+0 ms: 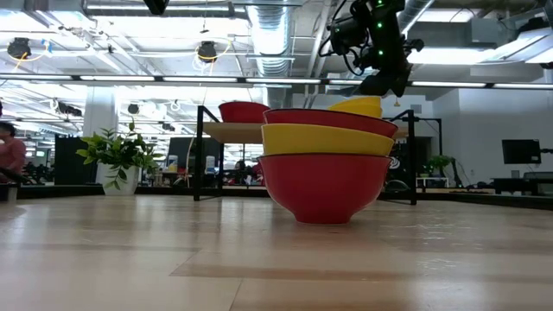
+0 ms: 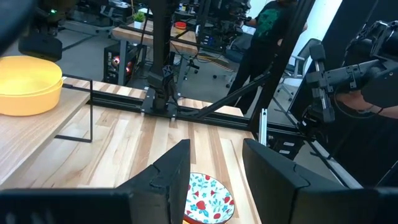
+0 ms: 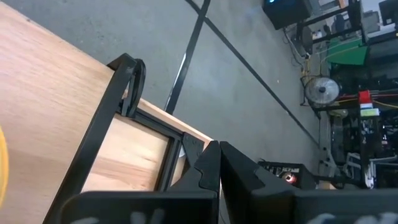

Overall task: Pick & Place Mini bowls
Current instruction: Stack the red and blue bowl on top of the other red and blue bowl on the shelf

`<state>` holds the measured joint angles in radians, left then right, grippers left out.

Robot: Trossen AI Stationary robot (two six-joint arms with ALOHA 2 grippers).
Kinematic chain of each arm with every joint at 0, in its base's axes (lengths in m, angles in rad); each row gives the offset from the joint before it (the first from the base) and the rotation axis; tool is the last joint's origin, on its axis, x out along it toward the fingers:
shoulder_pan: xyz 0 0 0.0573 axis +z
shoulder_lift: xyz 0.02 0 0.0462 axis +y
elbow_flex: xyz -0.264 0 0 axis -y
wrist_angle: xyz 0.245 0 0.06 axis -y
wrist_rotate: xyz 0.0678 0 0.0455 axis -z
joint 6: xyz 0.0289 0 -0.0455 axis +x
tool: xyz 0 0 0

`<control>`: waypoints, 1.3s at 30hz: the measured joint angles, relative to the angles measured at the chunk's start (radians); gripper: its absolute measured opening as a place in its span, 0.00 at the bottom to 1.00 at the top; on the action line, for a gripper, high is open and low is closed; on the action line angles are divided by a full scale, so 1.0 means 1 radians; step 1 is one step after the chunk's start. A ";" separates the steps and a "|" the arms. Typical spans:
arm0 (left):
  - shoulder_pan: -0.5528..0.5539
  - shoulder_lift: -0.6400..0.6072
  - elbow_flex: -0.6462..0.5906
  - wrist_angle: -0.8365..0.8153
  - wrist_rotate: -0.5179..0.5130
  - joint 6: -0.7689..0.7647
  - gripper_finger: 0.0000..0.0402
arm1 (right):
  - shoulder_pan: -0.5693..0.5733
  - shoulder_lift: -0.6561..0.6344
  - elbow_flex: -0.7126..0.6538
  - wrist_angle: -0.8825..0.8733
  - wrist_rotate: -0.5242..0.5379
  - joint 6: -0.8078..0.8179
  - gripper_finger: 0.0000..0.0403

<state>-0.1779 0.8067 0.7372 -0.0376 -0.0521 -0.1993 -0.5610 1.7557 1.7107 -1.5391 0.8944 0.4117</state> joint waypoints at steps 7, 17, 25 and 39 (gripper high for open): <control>0.000 0.000 0.000 0.000 0.000 0.000 0.36 | 0.004 0.000 0.000 -0.020 -0.011 0.000 0.00; 0.000 0.000 0.000 0.001 0.000 0.000 0.36 | 0.033 -0.004 -0.060 -0.020 0.005 0.052 0.00; 0.000 0.000 0.000 0.001 0.000 -0.016 0.36 | 0.059 -0.048 0.024 -0.017 0.055 0.053 0.00; 0.000 0.000 0.000 0.000 0.000 -0.023 0.36 | 0.366 -0.307 0.130 0.079 0.023 0.093 0.00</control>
<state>-0.1780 0.8067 0.7372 -0.0372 -0.0521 -0.2218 -0.1952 1.4490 1.8404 -1.4597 0.9170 0.5051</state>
